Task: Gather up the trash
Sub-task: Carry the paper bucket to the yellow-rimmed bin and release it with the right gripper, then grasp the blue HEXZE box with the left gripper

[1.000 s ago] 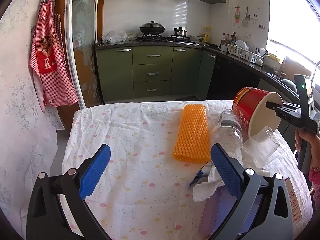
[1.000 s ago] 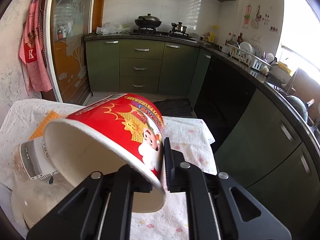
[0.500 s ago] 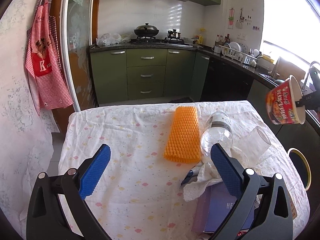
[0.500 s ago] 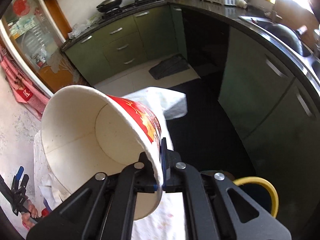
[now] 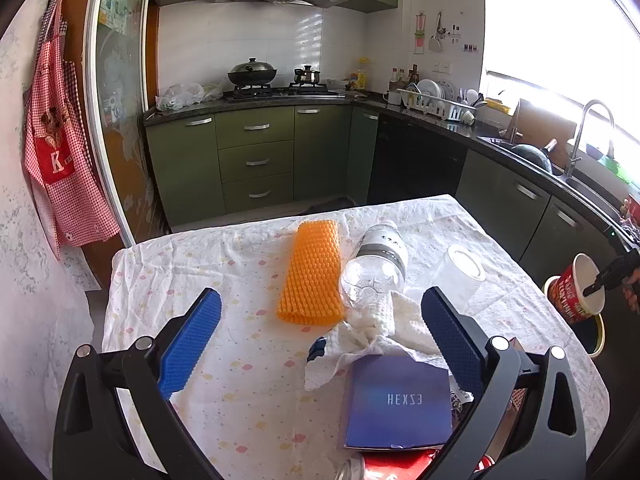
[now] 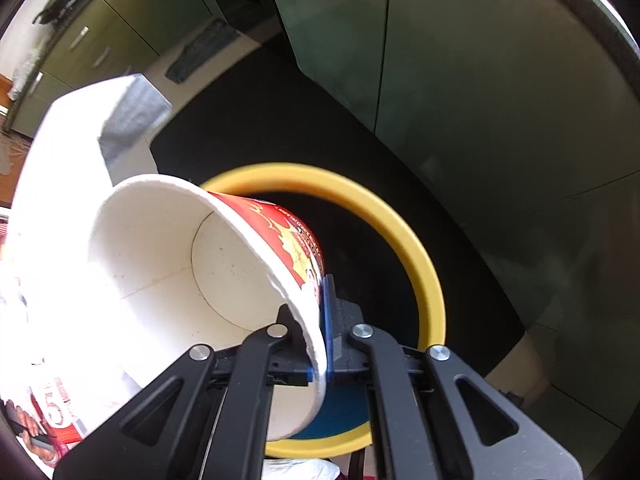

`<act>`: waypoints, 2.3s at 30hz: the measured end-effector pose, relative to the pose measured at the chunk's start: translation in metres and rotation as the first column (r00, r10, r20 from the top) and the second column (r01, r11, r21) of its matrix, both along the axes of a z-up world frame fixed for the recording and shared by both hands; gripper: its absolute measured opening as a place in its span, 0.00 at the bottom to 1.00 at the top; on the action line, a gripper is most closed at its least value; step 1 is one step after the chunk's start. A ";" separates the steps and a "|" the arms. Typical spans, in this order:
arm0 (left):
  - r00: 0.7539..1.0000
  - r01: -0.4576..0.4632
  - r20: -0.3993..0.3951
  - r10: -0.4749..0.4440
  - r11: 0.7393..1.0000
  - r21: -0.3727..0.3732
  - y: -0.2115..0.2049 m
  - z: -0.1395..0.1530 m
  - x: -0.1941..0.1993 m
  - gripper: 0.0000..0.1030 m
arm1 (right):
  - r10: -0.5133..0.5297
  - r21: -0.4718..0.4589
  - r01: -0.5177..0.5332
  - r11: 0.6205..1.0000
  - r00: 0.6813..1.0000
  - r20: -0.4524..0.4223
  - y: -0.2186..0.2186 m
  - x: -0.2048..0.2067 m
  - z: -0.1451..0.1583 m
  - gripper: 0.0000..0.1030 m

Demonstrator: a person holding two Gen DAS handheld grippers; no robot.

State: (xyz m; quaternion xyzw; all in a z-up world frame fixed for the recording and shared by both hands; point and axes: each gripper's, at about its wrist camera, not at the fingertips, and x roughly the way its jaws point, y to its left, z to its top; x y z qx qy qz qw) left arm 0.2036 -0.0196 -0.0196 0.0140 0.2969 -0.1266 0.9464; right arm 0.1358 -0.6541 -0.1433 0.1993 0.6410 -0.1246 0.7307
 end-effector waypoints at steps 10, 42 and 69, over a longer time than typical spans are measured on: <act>0.998 0.045 -0.044 -0.042 0.998 0.053 -0.018 0.007 -0.011 0.96 | 0.025 0.010 -0.024 1.000 0.993 -0.114 0.015 0.035 -0.062 0.15; 0.831 0.331 -0.535 -0.150 0.908 0.259 -0.074 -0.069 0.001 0.89 | 0.225 0.055 -0.239 0.969 0.957 0.182 0.078 -0.012 -0.004 0.39; 0.840 0.286 -0.520 -0.156 0.941 0.180 -0.052 -0.025 -0.014 0.75 | 0.233 0.086 -0.255 0.963 0.949 0.212 0.089 -0.034 -0.007 0.39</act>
